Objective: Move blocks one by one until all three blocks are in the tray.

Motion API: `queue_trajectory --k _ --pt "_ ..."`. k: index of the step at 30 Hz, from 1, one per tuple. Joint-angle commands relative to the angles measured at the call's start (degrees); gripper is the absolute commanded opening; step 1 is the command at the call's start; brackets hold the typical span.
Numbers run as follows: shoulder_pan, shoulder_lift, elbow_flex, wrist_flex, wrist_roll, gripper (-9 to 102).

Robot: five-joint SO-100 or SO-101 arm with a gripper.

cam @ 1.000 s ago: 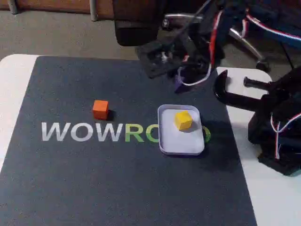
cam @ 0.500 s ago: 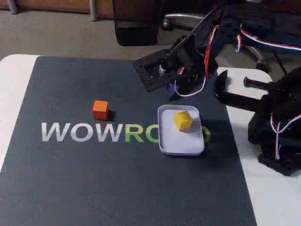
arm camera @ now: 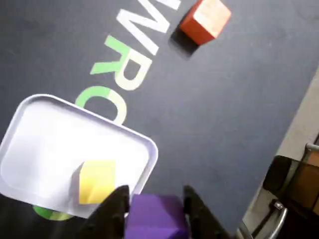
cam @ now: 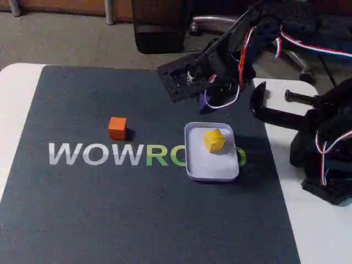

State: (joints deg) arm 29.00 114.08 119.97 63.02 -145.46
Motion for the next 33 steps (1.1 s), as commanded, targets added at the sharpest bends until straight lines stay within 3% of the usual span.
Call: queue_trajectory --k 1,16,25,33 --pt "-0.1 0.4 -0.3 -0.5 -0.2 13" --pt "-0.6 0.4 -0.2 -1.4 2.8 18" --pt "-6.7 -5.1 -3.3 -9.2 22.1 21" --pt "-9.1 -13.4 -12.9 -9.4 38.8 22"
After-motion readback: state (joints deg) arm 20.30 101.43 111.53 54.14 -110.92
